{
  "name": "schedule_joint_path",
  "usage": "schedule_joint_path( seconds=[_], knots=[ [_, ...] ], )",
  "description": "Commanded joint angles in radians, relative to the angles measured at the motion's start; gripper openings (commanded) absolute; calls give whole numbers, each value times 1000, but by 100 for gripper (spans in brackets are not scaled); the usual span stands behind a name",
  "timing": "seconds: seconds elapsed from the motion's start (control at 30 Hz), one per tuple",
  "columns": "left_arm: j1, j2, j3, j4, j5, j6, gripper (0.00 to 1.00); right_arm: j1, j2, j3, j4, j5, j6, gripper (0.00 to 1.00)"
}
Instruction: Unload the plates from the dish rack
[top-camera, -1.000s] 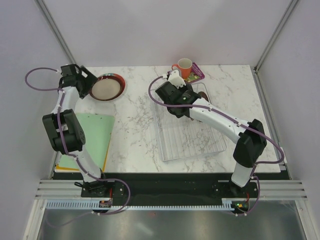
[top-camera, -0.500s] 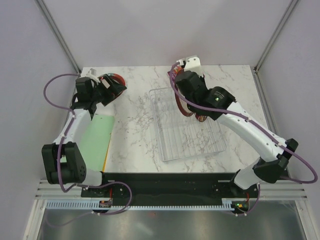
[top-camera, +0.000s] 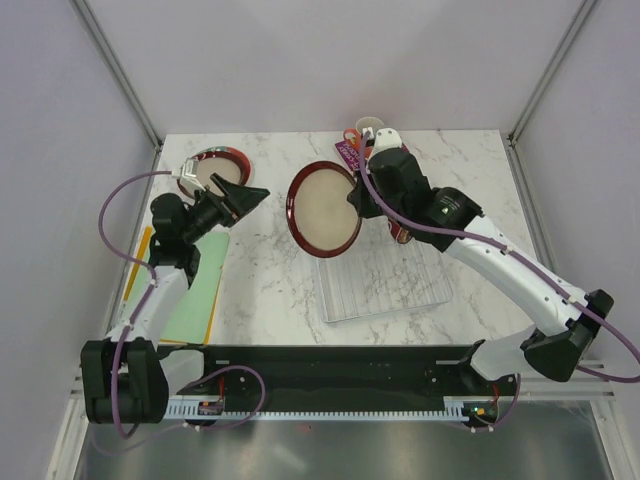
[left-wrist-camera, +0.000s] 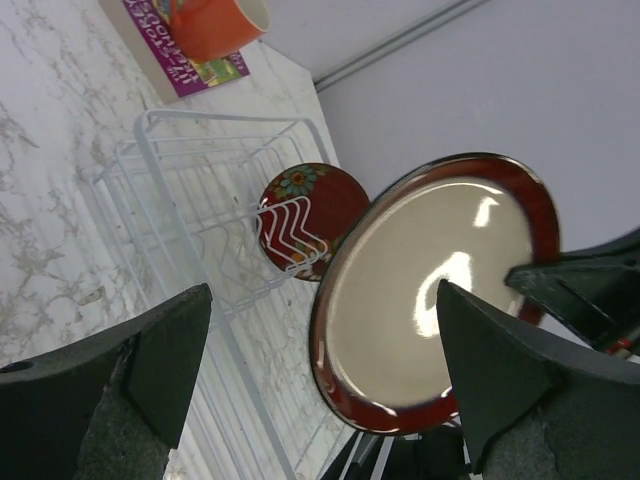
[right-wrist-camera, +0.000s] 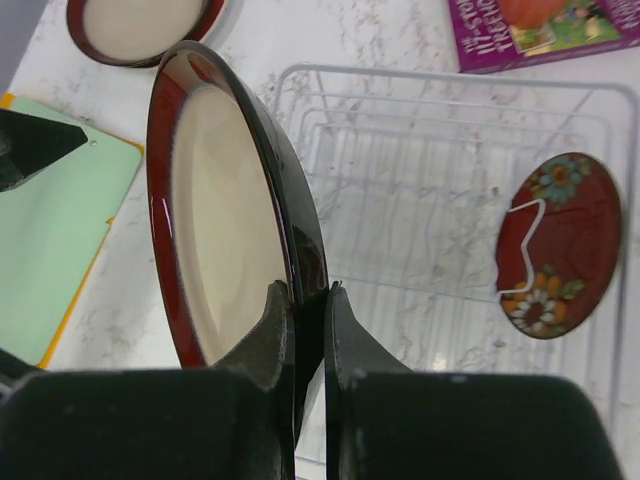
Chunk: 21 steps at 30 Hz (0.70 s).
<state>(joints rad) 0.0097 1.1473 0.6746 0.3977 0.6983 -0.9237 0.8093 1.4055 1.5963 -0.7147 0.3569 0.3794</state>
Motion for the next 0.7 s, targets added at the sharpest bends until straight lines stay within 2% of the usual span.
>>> schedule_joint_path(
  seconds=[0.0, 0.3, 0.67],
  knots=[
    [3, -73, -41, 150, 70, -95, 100, -67, -73, -61, 339, -202, 137, 0],
    [1, -116, -145, 156, 87, -99, 100, -156, -42, -104, 488, -400, 225, 0],
    [-36, -46, -164, 286, 84, -150, 98, -176, -14, -185, 624, -513, 311, 0]
  ],
)
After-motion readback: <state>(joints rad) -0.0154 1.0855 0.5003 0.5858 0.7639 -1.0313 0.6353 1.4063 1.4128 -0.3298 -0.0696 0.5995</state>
